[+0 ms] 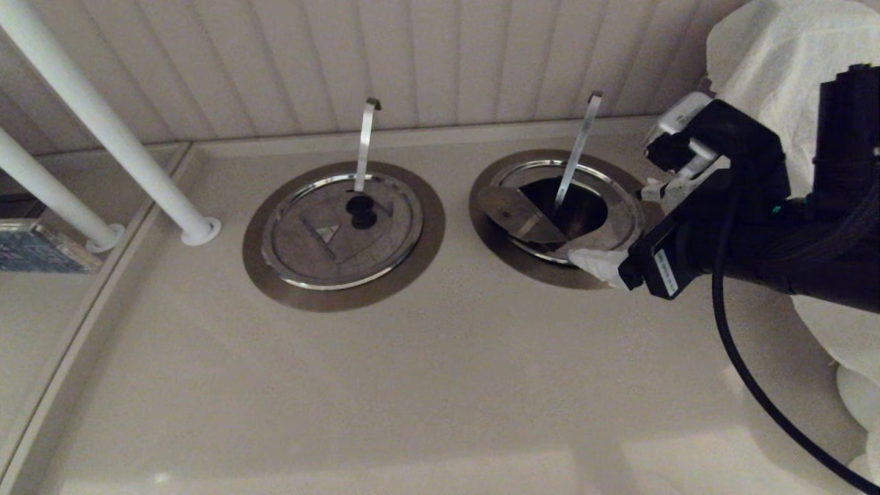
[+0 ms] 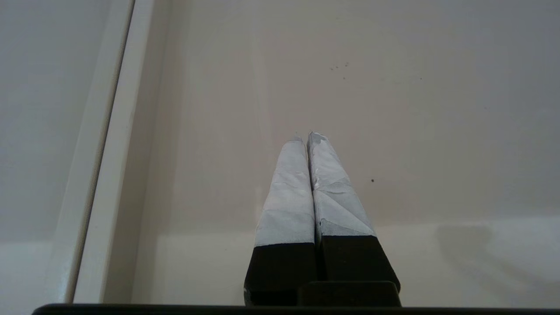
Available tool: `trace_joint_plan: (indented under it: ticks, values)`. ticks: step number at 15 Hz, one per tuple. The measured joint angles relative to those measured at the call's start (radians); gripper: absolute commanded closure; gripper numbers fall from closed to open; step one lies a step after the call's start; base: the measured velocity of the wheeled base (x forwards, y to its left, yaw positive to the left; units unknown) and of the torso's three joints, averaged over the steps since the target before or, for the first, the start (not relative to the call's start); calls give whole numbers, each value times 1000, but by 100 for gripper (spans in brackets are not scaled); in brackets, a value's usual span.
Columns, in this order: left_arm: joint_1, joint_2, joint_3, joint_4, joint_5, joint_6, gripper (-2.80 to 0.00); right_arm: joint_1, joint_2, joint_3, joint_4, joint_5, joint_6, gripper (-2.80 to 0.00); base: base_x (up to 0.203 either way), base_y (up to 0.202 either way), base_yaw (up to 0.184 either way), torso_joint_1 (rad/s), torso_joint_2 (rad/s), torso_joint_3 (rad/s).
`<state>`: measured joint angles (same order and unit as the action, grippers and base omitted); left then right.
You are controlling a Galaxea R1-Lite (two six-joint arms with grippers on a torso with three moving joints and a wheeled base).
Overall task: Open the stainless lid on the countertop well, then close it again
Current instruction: Close the lid
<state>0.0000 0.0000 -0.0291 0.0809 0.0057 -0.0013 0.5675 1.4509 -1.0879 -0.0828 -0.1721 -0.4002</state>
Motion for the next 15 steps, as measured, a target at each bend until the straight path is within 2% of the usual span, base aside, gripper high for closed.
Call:
trace_joint_plan:
  ticks: [3, 8, 15]
  values:
    - [0, 0, 0, 0, 0, 0, 0, 6, 89, 7, -46, -22, -3, -280, 0, 0, 0, 0, 0, 0]
    - [0, 0, 0, 0, 0, 0, 0, 5, 289, -6, -358, -175, -34, -280, 0, 0, 0, 0, 0, 0]
    - [0, 0, 0, 0, 0, 0, 0, 3, 379, -36, -420, -188, -27, -280, 0, 0, 0, 0, 0, 0]
